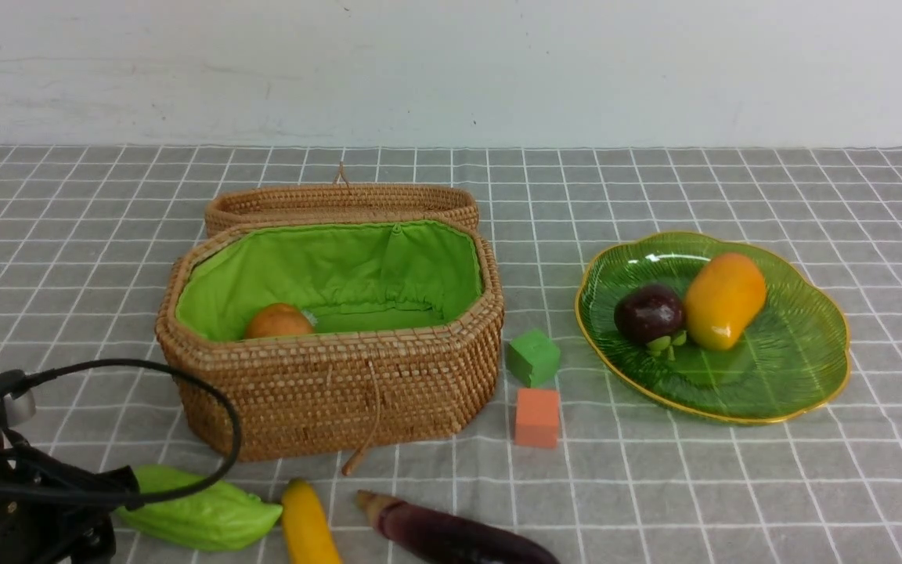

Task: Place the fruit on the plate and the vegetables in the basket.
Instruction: Take a daikon with your left arm and place it on the basket on the left.

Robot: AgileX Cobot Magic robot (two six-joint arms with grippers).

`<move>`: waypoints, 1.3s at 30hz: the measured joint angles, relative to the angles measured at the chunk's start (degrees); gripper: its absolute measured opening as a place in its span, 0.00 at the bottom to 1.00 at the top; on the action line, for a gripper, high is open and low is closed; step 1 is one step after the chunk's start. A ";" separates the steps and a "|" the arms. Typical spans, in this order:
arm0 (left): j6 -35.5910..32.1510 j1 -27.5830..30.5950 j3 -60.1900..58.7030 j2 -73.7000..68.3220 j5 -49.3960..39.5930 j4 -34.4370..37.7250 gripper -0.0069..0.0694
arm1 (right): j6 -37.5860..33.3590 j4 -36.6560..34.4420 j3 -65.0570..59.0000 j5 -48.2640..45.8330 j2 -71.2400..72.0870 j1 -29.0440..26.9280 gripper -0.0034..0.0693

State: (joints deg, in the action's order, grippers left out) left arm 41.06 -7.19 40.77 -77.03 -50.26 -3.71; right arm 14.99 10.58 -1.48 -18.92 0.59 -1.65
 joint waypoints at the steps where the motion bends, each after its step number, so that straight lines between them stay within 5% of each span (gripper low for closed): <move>1: -0.18 0.00 0.74 1.36 -1.53 0.41 0.76 | 0.00 0.00 0.00 0.00 0.00 0.00 0.32; 10: -3.24 0.00 22.88 6.15 -7.93 10.71 0.76 | 0.00 0.00 0.00 0.00 0.00 0.00 0.33; 21: 1.49 0.00 55.57 -17.14 -7.96 21.36 0.76 | 0.00 0.00 0.00 0.00 0.00 0.00 0.35; 27: 3.01 0.00 60.76 -26.31 -8.88 22.25 0.76 | 0.00 0.00 0.00 0.00 0.00 0.00 0.36; 39: -8.98 -0.01 61.09 -27.53 -8.27 27.15 0.87 | 0.00 0.00 0.00 0.00 0.00 0.00 0.38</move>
State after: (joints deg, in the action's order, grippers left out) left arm 32.09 -7.20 101.85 -104.56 -58.53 23.44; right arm 14.99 10.58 -1.48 -18.92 0.59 -1.65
